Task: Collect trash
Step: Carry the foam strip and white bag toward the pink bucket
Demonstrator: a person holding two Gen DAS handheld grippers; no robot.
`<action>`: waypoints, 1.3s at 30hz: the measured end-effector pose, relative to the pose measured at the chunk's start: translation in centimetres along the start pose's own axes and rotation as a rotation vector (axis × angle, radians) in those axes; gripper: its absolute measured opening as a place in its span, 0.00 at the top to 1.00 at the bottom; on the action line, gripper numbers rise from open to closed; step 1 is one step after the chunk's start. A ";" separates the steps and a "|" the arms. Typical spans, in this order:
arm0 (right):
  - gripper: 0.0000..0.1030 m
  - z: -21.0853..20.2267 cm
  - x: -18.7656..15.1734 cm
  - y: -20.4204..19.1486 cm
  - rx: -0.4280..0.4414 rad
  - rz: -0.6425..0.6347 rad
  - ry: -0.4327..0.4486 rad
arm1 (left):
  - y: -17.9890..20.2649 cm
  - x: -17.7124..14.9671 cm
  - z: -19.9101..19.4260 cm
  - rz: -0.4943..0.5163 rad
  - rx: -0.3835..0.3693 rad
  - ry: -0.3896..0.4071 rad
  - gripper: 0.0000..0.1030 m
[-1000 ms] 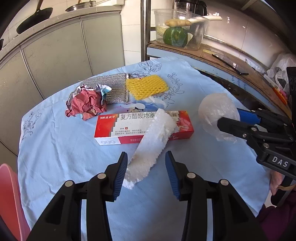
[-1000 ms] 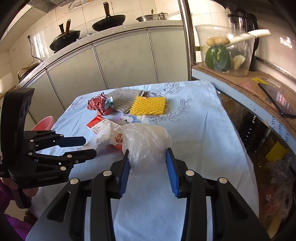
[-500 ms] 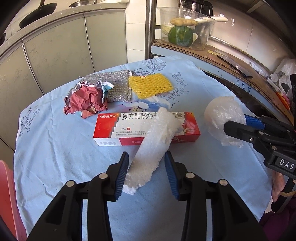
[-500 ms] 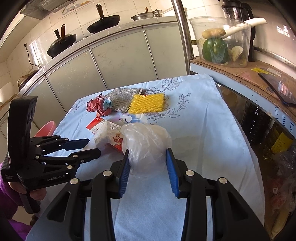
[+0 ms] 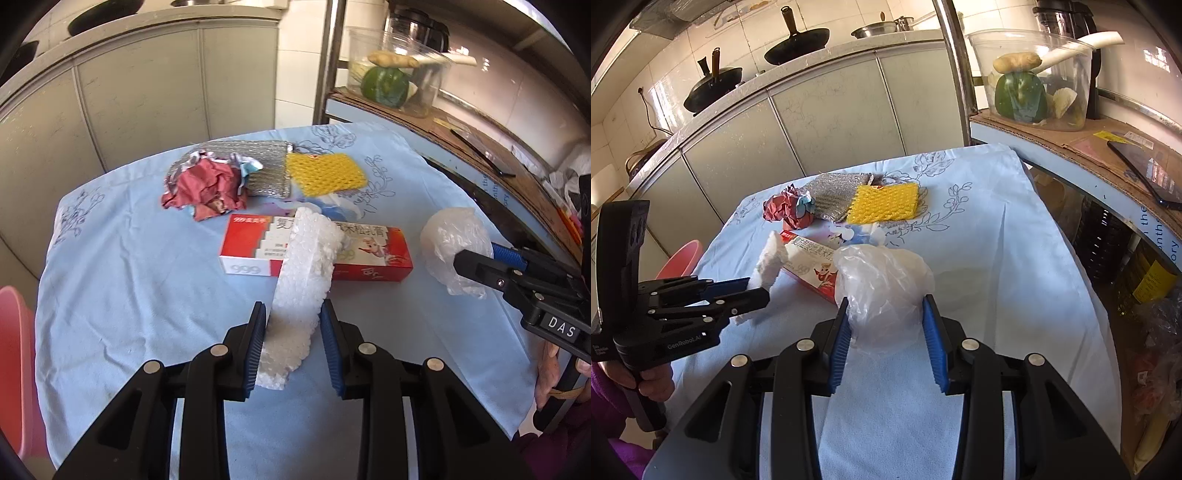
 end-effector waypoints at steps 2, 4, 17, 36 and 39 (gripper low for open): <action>0.63 0.0 0.0 0.0 -0.001 0.000 0.000 | -0.4 -0.2 -0.4 -0.020 0.011 0.004 0.71; 0.63 0.0 0.0 0.0 -0.001 0.001 0.001 | -0.8 -0.3 -0.8 -0.042 0.020 0.012 0.72; 0.63 0.0 -0.1 -0.1 -0.015 -0.012 0.000 | -3.9 -0.4 -4.3 -0.158 0.101 0.090 0.72; 0.63 0.2 -0.4 -3.1 -0.014 -0.116 -0.008 | -7.1 -2.0 -8.5 -0.276 0.173 0.169 0.72; 0.63 0.2 -0.3 -4.4 0.001 -0.154 -0.007 | -7.6 -2.3 -9.1 -0.290 0.190 0.179 0.72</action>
Point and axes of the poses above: each gripper's, at about its wrist camera, not at the fingertips, and z roughly the way its jaws point, y to its right, x to its top, the point moved 9 cm from there along z, roughly the way its jaws point, and after that the axes turned 6 degrees about z, right-handed, at the moved point
